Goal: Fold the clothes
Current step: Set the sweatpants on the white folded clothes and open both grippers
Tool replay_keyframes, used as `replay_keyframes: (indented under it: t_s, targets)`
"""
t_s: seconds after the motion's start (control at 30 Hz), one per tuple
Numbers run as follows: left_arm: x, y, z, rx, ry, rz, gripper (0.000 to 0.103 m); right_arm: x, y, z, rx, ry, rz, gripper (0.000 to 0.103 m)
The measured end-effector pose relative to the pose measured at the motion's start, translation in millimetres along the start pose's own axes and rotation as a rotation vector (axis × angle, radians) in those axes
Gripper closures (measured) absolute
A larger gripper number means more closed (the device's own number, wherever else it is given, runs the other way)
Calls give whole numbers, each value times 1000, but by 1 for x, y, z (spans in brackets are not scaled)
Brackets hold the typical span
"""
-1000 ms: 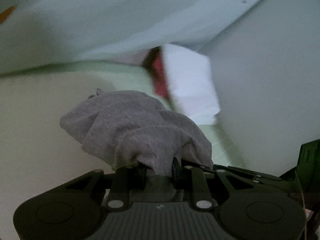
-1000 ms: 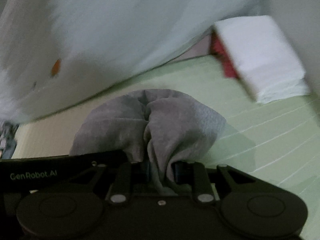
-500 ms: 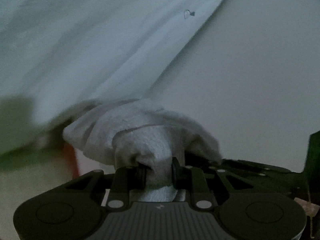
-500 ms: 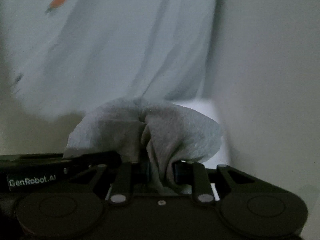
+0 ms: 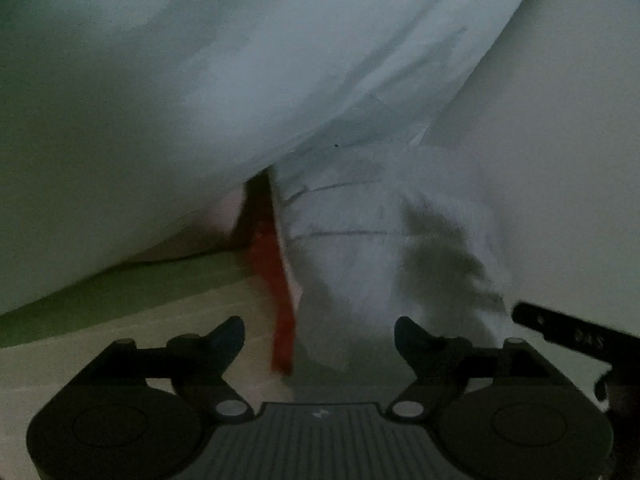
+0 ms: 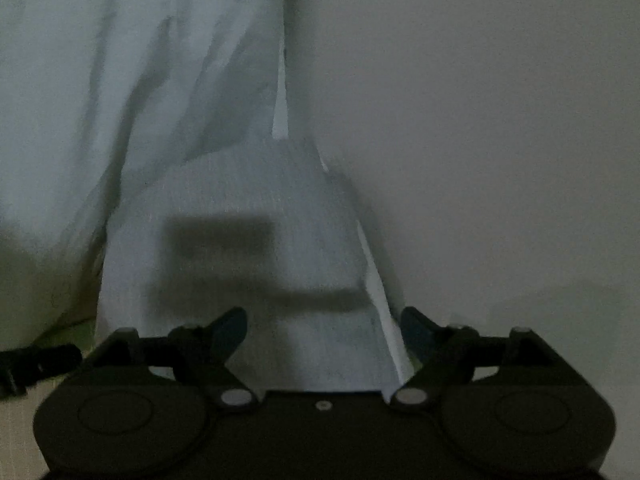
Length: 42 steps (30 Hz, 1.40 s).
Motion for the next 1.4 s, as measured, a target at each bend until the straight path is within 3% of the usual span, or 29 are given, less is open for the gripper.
replay_keyframes:
  t_s: [0.13, 0.33, 0.43, 0.63, 0.87, 1.0, 1.4]
  targets:
    - [-18, 3, 31, 20, -28, -12, 16, -41, -9, 30, 7, 0, -60, 14]
    - [-69, -7, 93, 15, -76, -83, 1, -97, -11, 88, 24, -19, -68, 10]
    - [-88, -14, 117, 40, -96, -141, 0, -127, -6, 119, 27, -28, -25, 4]
    - [-125, -17, 161, 46, -129, -133, 0, -180, -2, 171, -22, -48, -11, 0]
    - [-166, -22, 190, 99, -129, -190, 0, -215, -5, 200, 7, -70, -19, 0]
    - [-179, -23, 196, 83, -116, -205, 0, -224, -7, 208, 8, -69, -24, 0]
    - [-193, -26, 210, 67, -121, -205, 0, -239, -11, 224, 5, -67, -37, 0]
Point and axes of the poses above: each gripper's, at about its wrist camera, not at the fingertips, and z roughly against the way its jaws point, y to its left, x to its top, the point moved 4 cm from there along -z, roughly the way its jaws point, and after that the axes turned 13 degrees about y, right-handed, at the moved point
